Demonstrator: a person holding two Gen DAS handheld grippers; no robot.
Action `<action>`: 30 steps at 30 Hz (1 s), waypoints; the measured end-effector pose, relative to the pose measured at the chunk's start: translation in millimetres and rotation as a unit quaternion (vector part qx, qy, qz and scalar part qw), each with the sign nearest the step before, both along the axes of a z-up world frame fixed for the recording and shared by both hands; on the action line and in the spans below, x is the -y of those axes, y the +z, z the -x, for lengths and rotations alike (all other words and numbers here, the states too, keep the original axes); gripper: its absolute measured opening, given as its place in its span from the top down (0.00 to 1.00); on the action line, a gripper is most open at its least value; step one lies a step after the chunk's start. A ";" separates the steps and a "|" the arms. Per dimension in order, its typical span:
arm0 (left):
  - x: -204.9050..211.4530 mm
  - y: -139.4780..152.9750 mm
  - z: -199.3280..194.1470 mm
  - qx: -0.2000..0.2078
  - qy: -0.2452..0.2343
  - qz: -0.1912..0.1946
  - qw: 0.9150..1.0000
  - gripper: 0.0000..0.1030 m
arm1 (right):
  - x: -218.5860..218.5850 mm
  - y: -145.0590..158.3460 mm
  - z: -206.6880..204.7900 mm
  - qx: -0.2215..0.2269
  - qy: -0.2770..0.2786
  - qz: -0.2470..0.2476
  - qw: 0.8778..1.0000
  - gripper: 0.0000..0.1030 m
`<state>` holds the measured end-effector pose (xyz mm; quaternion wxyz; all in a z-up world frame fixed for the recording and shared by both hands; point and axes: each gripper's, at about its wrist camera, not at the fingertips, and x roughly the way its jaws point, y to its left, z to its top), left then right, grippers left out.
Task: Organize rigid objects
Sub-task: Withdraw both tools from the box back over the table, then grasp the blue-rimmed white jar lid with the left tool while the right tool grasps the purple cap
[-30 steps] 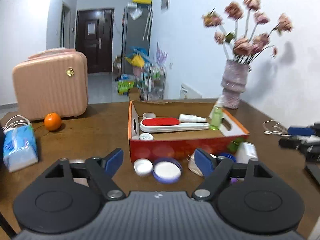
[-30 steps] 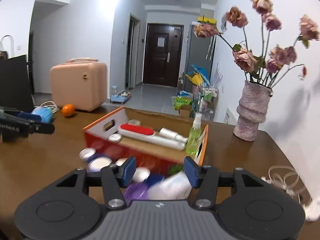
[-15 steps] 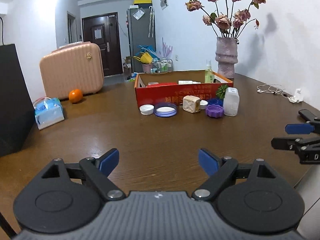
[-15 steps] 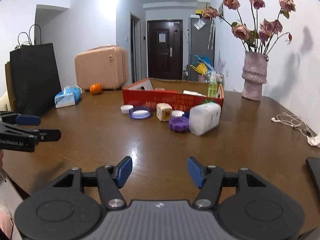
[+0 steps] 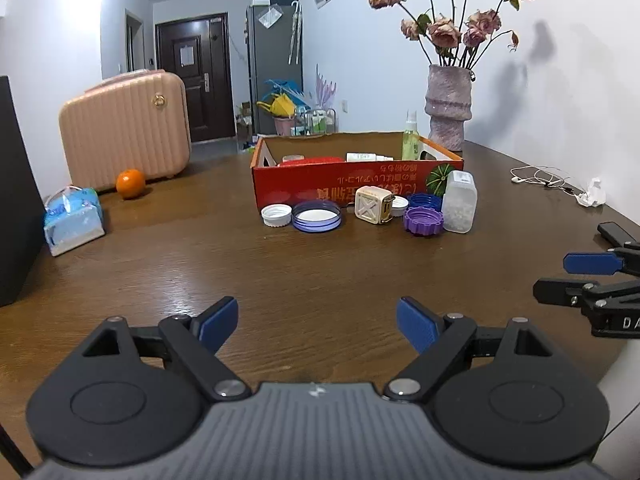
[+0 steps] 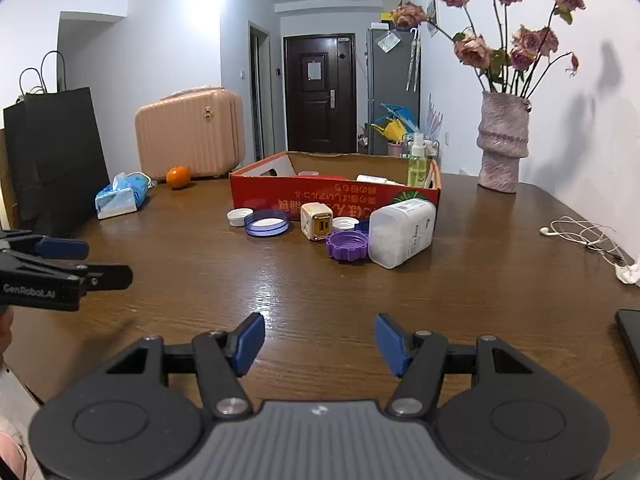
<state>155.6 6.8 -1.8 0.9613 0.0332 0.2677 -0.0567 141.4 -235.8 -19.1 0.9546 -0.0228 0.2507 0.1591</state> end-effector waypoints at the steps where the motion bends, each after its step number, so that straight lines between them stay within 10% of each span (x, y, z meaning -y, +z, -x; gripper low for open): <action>1: 0.1 -1.0 -5.6 -0.003 0.001 0.001 1.000 0.14 | -1.5 -0.7 -5.0 -0.002 0.001 0.000 1.000 0.42; 30: 16.1 -49.2 -255.6 -0.112 -0.003 0.037 0.993 0.22 | -37.3 -38.3 -202.6 -0.060 -0.040 -0.007 0.997 0.41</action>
